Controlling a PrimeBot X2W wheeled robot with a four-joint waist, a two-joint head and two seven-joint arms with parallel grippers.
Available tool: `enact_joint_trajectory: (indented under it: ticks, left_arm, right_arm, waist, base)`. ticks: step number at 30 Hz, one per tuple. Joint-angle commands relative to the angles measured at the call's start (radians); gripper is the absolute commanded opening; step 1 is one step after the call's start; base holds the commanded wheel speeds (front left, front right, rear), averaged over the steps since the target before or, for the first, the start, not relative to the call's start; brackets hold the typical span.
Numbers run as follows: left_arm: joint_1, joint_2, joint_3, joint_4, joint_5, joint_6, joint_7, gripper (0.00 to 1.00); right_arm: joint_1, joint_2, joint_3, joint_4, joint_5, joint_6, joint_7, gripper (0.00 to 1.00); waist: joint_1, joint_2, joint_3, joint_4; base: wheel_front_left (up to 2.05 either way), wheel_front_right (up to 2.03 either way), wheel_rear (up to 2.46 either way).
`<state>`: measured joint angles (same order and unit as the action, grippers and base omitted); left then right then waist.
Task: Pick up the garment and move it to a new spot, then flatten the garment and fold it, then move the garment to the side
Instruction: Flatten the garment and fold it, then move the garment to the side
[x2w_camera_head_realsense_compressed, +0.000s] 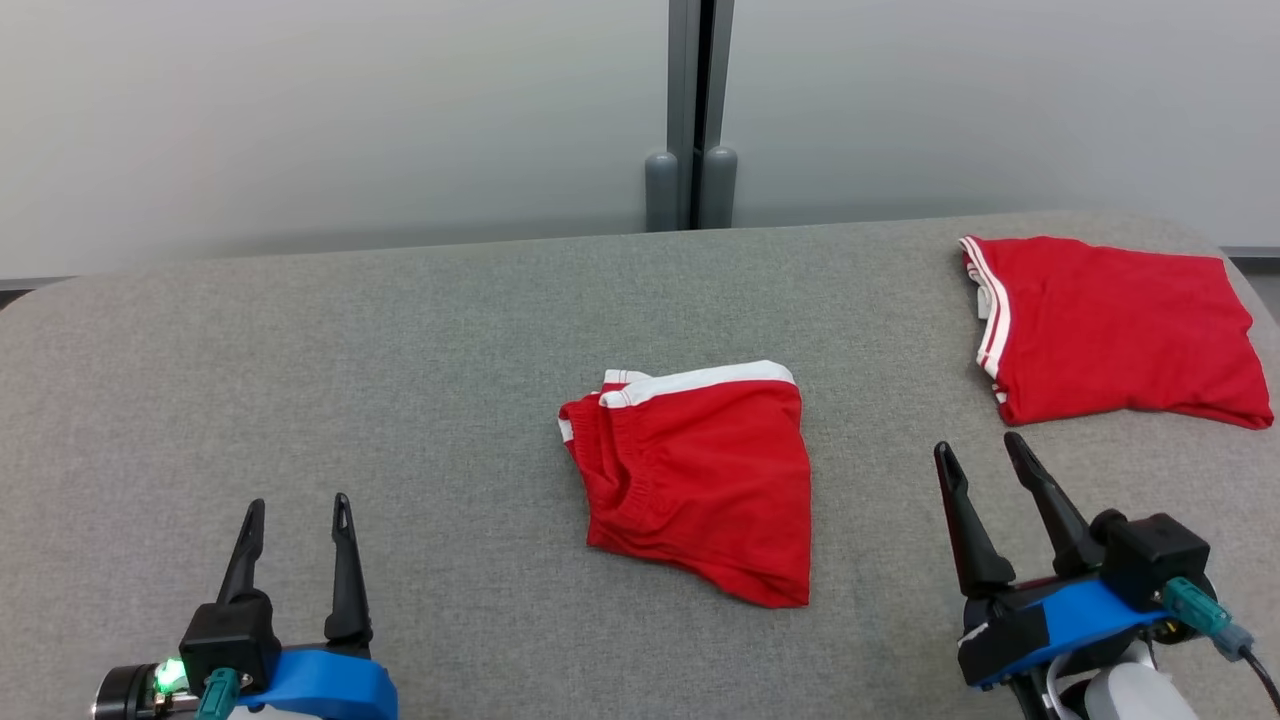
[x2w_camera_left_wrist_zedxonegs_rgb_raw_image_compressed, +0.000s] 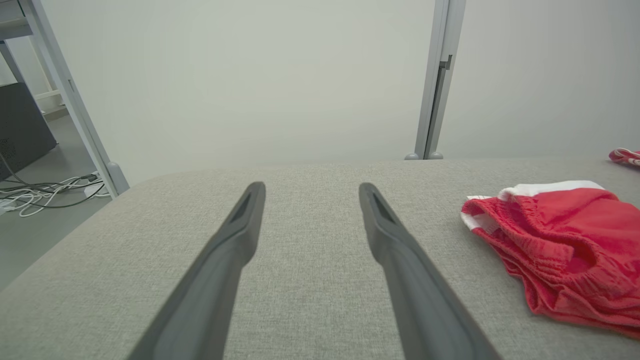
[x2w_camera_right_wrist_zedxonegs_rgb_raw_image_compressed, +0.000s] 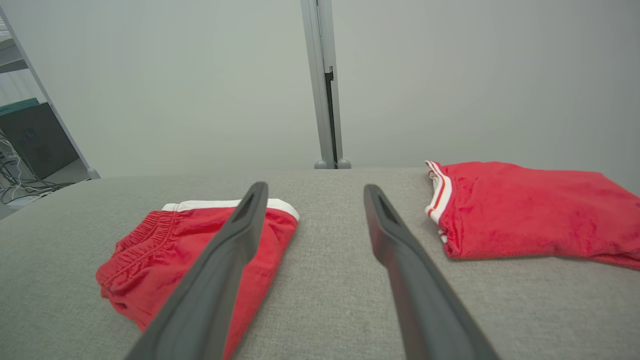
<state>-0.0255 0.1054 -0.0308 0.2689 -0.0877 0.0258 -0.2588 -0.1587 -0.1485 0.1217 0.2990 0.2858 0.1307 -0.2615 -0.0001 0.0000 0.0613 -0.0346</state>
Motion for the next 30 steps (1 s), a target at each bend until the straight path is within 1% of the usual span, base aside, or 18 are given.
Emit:
enact_joint_trajectory:
  ticks: [1,6,12,20,30]
  left_arm:
    - [0.003,0.006,-0.001,-0.001,0.004,0.007,0.001,1.00]
    - [0.025,0.015,-0.003,-0.010,0.007,0.013,0.027,1.00]
    - [0.046,0.029,0.000,-0.025,-0.004,0.017,0.048,1.00]
    - [0.062,0.033,-0.008,-0.040,-0.008,0.026,0.064,1.00]
    - [0.065,0.038,-0.015,-0.052,-0.017,0.033,0.073,1.00]
  right_arm:
    - [0.020,0.006,-0.007,-0.004,-0.012,0.000,-0.004,1.00]
    - [0.062,0.043,-0.042,-0.005,-0.052,0.000,0.004,1.00]
    - [0.101,0.071,-0.068,-0.024,-0.090,0.000,0.042,1.00]
    - [0.128,0.090,-0.079,-0.049,-0.108,0.000,0.079,1.00]
    - [0.136,0.096,-0.084,-0.062,-0.114,0.000,0.092,1.00]
  waist:
    - [0.0001,0.0000,-0.004,0.002]
    - [0.0001,0.0000,-0.031,0.018]
    - [0.0001,0.0000,-0.051,0.031]
    - [0.0001,0.0000,-0.060,0.036]
    - [0.0001,0.0000,-0.058,0.030]
  base:
    - [0.00,0.00,0.00]
    - [0.00,0.00,0.00]
    - [0.00,0.00,0.00]
    - [0.00,0.00,0.00]
    - [0.00,0.00,0.00]
